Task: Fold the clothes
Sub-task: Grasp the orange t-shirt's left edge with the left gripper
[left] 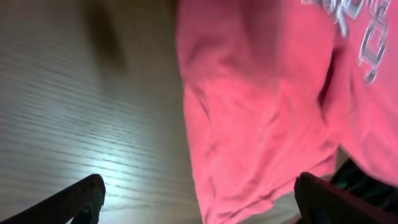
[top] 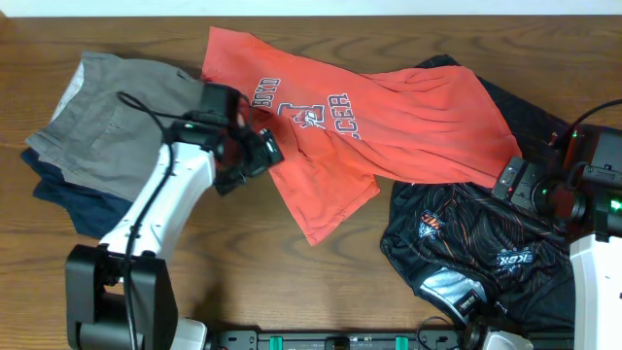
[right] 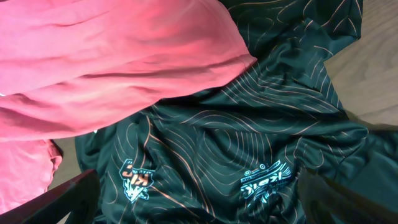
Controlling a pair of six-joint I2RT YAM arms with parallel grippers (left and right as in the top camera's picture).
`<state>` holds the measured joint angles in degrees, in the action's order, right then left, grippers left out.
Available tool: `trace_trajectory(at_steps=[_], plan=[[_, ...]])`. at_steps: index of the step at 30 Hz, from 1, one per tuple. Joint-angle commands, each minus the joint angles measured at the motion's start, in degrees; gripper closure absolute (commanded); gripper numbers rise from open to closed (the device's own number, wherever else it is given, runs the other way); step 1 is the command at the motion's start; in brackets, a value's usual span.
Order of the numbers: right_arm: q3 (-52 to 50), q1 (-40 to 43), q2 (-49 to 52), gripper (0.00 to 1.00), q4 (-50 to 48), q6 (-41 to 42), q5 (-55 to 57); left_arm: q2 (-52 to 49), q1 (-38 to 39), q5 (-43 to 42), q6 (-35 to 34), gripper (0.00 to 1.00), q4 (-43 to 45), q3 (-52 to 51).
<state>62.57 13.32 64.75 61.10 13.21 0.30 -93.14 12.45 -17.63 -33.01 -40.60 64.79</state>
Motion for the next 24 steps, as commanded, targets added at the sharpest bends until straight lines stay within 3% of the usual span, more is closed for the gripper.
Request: trace_trajectory(at_steps=[1,10,18,21,24], plan=[[0.22,0.59,-0.13,0.01,0.28,-0.63,0.76,-0.79,3.26,0.83,0.33,0.02,3.17,-3.69],[0.22,0.59,-0.13,0.01,1.07,-0.63,0.76,-7.41,5.53,1.92,-5.51,0.01,15.3,-11.1],[0.22,0.59,-0.13,0.01,0.94,-0.63,0.79,-14.05,7.45,-4.24,-5.7,0.01,23.91,-11.1],[0.22,0.59,-0.13,0.01,0.98,-0.63,0.79,-14.6,8.48,-4.24,-6.82,0.15,24.81,-11.1],[0.2,0.59,-0.13,0.01,0.94,-0.63,0.79,-14.6,8.7,-4.26,-6.97,0.42,25.99,-11.1]])
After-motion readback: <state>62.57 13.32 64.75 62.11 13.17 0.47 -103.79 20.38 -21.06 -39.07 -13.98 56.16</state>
